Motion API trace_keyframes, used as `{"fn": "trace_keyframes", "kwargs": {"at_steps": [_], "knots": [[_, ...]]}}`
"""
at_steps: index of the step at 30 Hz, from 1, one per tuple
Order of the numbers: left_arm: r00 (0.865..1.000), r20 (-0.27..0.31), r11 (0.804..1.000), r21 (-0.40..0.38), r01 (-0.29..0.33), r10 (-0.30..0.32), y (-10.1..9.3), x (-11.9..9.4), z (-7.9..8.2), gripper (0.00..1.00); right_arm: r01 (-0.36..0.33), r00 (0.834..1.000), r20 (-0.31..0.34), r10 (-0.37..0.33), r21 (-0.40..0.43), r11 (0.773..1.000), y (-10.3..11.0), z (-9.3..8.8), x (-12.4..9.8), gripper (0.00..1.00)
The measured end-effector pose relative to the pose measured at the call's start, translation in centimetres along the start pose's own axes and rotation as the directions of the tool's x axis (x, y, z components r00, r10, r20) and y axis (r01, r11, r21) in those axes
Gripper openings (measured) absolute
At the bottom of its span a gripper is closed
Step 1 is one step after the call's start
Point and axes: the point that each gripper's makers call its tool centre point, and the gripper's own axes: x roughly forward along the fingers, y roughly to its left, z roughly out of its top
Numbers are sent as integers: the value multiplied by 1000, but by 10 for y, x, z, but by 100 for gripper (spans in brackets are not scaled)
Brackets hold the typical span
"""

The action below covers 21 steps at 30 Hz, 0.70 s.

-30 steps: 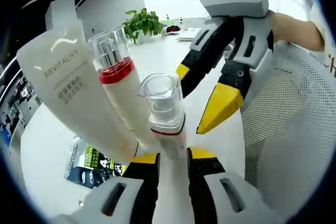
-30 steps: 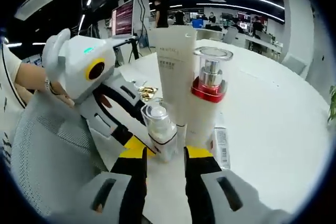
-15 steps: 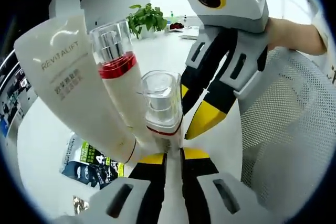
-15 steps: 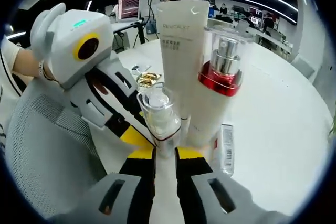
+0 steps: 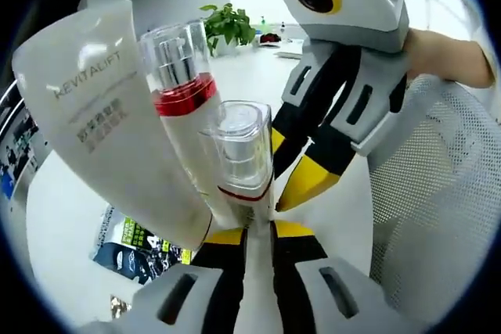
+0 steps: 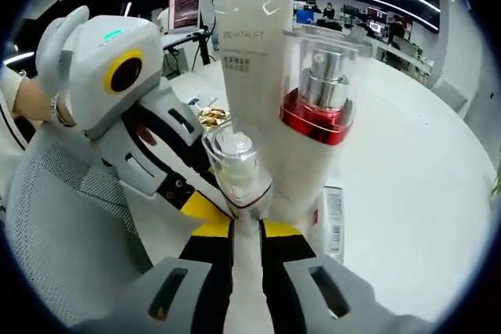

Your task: Arrange the skincare products in the storage area until every visible bottle or jar stands upright without overlapping.

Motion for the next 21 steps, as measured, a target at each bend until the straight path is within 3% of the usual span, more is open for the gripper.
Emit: {"fn": "trace_keyframes", "kwargs": {"at_steps": [17, 21], "knots": [[1000, 3, 999, -29, -16, 16, 7, 4, 1, 9, 23, 1000, 13, -23, 35, 999, -10, 2, 2, 12], [1000, -2, 1000, -24, -18, 18, 6, -4, -2, 10, 38, 999, 17, -38, 25, 999, -12, 2, -7, 13]]}}
